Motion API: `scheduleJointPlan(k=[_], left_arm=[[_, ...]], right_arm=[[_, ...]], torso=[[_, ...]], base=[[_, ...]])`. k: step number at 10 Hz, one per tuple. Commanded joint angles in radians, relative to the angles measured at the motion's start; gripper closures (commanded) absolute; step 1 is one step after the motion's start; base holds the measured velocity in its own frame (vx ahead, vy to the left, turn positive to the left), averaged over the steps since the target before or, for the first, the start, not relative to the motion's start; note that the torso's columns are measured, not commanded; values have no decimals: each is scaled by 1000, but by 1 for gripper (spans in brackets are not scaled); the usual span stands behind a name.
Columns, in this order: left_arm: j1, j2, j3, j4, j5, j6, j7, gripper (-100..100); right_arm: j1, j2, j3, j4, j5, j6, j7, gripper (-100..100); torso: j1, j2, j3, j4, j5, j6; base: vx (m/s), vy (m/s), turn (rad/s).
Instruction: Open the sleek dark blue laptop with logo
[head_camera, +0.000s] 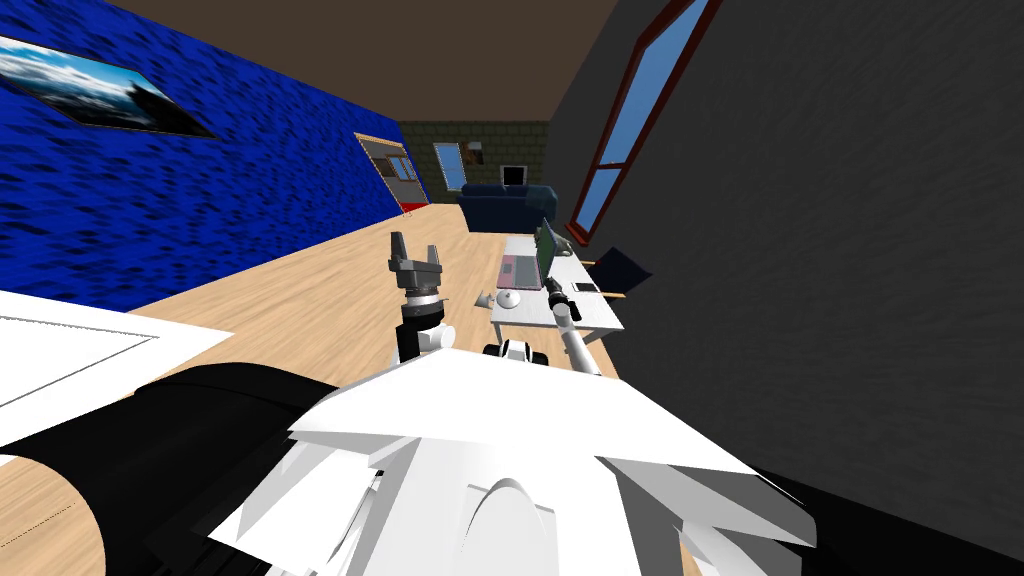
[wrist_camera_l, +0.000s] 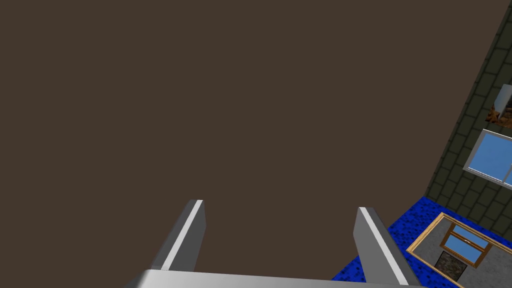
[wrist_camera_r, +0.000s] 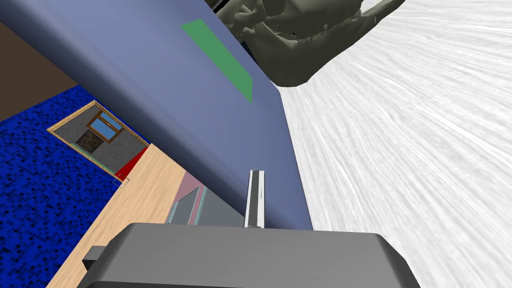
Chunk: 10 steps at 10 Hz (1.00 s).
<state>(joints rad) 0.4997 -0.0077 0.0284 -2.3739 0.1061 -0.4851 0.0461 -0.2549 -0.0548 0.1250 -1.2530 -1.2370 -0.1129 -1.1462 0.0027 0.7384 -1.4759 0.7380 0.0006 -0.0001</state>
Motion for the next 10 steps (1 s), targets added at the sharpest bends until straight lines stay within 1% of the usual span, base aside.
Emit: scheduleJointPlan(k=[1, 3, 7, 8, 9, 10], left_arm=[[0, 0, 0, 0, 0, 0, 0, 0], [0, 0, 0, 0, 0, 0, 0, 0], [0, 0, 0, 0, 0, 0, 0, 0], [0, 0, 0, 0, 0, 0, 0, 0], [0, 0, 0, 0, 0, 0, 0, 0], [0, 0, 0, 0, 0, 0, 0, 0]], right_arm=[[-24, -7, -7, 25, 54, 3, 55, 100], [-39, -11, -13, 42, 90, 7, 91, 100], [-71, -20, -25, 75, 163, 13, 164, 100], [-64, -16, -25, 67, 152, 14, 154, 100], [-67, -49, -28, 63, 137, 21, 143, -100], [-72, -61, -35, 58, 109, 33, 121, -100]], torso=[[1, 0, 0, 0, 0, 0], [-3, 0, 0, 0, -1, 0], [-3, 0, 0, 0, -1, 0], [-2, 0, 0, 0, 0, 0], [-4, -1, 0, 0, -1, 0], [-6, -1, -1, 0, -1, 0]], base=[[-26, 69, -21], [-21, 74, -23], [-19, 65, -20], [-8, 34, -5], [1, 6, -12], [10, -8, -41]])
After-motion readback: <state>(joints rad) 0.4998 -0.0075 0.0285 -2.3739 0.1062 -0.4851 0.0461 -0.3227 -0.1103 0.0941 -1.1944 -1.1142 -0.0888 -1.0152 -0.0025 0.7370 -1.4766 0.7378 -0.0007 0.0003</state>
